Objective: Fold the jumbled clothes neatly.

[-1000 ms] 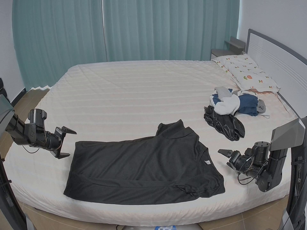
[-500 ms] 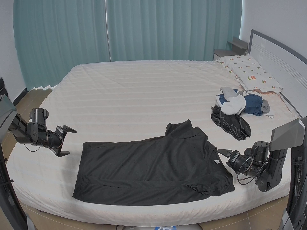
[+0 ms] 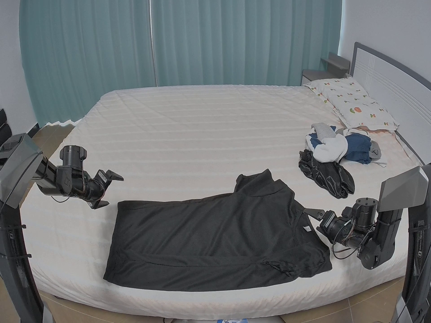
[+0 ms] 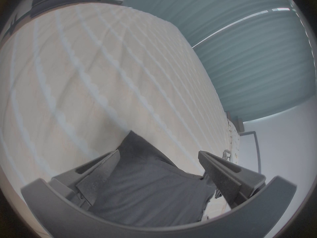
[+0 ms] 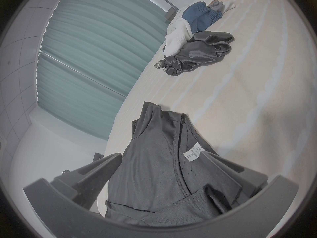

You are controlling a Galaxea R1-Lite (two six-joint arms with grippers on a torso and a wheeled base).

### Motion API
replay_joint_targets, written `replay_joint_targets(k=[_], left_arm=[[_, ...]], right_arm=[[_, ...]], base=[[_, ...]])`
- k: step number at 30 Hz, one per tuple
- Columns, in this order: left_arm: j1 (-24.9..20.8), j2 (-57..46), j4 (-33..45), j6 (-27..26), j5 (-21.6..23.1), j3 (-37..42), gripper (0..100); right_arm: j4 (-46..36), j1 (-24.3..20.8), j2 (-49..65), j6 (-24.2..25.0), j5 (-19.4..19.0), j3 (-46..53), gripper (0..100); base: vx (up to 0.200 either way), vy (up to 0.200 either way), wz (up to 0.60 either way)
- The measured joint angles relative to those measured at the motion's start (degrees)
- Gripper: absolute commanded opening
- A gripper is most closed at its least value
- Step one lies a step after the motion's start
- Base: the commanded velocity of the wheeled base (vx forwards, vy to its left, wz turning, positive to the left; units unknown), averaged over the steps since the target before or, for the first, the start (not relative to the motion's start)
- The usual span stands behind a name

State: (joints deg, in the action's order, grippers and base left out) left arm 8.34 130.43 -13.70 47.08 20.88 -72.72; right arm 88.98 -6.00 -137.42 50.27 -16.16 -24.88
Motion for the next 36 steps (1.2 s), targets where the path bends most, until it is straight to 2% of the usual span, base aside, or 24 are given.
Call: replay_joint_targets(k=[7, 9, 17, 28, 36], left_arm=[[-2.12, 3.91, -0.9, -9.4, -0.17, -3.83, 100], [-2.06, 5.1, -1.57, -10.44, 0.68, -4.43, 100], [-2.19, 9.13, -11.67, -11.47, 0.79, -4.6, 100], [-1.51, 11.82, -13.75, -12.87, 0.88, -3.63, 100], [-1.23, 12.46, -21.14, -13.85, 1.1, -0.49, 100]], right_arm=[[0.02, -0.52, -0.41, 0.13, -0.09, 0.35, 100], [-0.02, -0.59, -0.95, 0.15, -0.12, 0.24, 100], [0.0, -0.72, -2.9, 0.2, -0.28, -0.55, 100], [0.0, -0.74, -3.75, 0.35, -0.59, -0.69, 100], [0.0, -0.8, -3.91, 0.28, -0.61, -0.63, 100]], base=[[0.0, 0.0, 0.0], [0.0, 0.0, 0.0], [0.0, 0.0, 0.0], [0.0, 0.0, 0.0], [0.0, 0.0, 0.0]])
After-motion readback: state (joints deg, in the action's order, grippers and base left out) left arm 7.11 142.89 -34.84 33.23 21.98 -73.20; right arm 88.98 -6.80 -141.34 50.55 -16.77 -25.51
